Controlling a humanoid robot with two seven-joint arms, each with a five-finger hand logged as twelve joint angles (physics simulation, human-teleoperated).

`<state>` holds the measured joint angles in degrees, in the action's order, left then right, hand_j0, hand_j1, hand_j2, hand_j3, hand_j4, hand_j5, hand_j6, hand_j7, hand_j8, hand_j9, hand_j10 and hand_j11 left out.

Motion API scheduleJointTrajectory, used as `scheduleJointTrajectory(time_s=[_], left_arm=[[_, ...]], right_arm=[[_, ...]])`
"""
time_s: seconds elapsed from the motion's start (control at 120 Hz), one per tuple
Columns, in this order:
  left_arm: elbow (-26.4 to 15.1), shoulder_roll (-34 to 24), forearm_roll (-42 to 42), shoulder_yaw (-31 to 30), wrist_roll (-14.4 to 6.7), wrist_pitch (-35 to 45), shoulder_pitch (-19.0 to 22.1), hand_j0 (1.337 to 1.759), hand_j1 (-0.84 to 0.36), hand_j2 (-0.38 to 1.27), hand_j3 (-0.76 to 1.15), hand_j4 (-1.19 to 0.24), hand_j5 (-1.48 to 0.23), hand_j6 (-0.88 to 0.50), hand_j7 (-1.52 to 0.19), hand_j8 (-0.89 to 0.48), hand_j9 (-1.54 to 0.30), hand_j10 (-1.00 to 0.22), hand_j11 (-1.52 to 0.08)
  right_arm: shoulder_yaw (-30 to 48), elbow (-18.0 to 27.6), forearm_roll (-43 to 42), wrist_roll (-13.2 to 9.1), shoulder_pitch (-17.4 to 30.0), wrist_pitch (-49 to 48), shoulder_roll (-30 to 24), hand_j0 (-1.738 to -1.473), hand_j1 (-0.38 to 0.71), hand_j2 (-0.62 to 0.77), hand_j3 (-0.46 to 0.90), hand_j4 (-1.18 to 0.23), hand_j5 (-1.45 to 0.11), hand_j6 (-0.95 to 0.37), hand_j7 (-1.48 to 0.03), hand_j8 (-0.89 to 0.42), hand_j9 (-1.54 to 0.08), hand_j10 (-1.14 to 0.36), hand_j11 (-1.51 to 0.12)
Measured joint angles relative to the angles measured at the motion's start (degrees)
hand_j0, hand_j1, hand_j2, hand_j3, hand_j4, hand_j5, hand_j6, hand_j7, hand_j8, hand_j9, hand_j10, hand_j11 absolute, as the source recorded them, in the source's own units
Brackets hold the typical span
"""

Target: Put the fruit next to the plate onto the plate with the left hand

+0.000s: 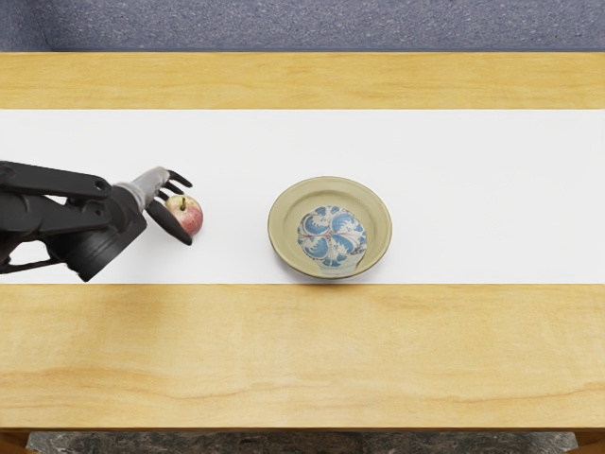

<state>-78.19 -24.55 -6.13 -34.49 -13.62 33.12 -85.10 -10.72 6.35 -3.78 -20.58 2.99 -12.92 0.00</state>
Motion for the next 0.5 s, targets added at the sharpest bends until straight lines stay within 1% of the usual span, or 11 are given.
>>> scheduleJointTrajectory(time_s=[0.142,0.283,0.383,0.458,0.5], left_arm=[[0.5,0.1,-0.5,0.0,0.0,0.1,0.0,1.658,-0.07,0.06,0.0,-0.36,-0.48,-0.37,-0.48,-0.37,-0.48,-0.37,-0.48],[0.6,0.0,-0.6,-0.1,0.0,0.1,-0.1,1.658,-0.15,0.11,0.0,-0.43,-0.56,-0.43,-0.56,-0.43,-0.56,-0.43,-0.56],[0.7,0.1,-0.7,-0.1,-0.1,0.1,0.0,1.657,-0.17,0.15,0.0,-0.46,-0.59,-0.4,-0.6,-0.4,-0.6,-0.46,-0.6],[0.7,0.1,-0.7,-0.1,-0.1,0.1,0.0,1.656,-0.16,0.12,0.0,-0.48,-0.62,-0.39,-0.63,-0.39,-0.63,-0.47,-0.63],[0.7,0.1,-0.7,-0.1,-0.1,0.1,0.0,1.656,-0.17,0.14,0.0,-0.49,-0.63,-0.38,-0.64,-0.38,-0.64,-0.48,-0.64]], right_arm=[[0.0,0.0,0.0,0.0,0.0,0.0,0.0,-1.658,-0.35,0.0,0.0,0.0,0.0,0.0,0.0,0.0,0.0,0.0,0.0],[0.0,0.0,0.0,0.0,0.0,0.0,0.0,-1.658,-0.35,0.0,0.0,0.0,0.0,0.0,0.0,0.0,0.0,0.0,0.0],[0.0,0.0,0.0,0.0,0.0,0.0,0.0,-1.658,-0.35,0.0,0.0,0.0,0.0,0.0,0.0,0.0,0.0,0.0,0.0],[0.0,0.0,0.0,0.0,0.0,0.0,0.0,-1.658,-0.35,0.0,0.0,0.0,0.0,0.0,0.0,0.0,0.0,0.0,0.0],[0.0,0.0,0.0,0.0,0.0,0.0,0.0,-1.658,-0.35,0.0,0.0,0.0,0.0,0.0,0.0,0.0,0.0,0.0,0.0]])
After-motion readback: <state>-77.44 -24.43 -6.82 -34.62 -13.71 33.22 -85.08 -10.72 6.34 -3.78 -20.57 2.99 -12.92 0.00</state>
